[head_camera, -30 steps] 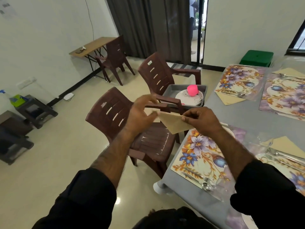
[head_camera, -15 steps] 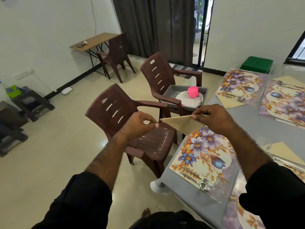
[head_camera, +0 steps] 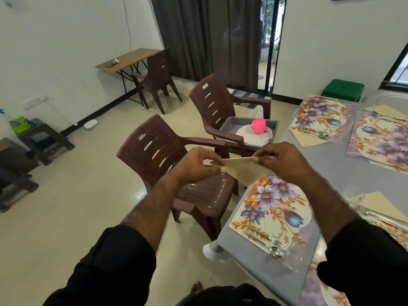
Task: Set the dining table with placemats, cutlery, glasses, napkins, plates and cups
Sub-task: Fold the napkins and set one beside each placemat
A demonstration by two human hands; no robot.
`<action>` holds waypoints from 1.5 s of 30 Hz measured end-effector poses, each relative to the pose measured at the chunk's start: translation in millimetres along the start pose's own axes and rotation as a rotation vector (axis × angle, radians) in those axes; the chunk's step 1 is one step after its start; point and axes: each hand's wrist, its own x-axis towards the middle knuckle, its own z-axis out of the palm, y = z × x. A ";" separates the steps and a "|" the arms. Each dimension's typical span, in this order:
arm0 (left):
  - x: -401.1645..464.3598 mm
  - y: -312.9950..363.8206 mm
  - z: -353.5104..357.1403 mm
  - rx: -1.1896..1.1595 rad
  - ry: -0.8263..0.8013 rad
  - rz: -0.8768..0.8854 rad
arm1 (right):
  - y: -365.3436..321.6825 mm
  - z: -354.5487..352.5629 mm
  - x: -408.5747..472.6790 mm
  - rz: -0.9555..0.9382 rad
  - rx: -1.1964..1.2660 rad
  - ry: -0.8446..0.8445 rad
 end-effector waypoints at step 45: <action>9.1 -115.4 -89.7 -0.681 0.039 -0.162 | -73.1 160.7 -15.7 0.281 0.238 0.207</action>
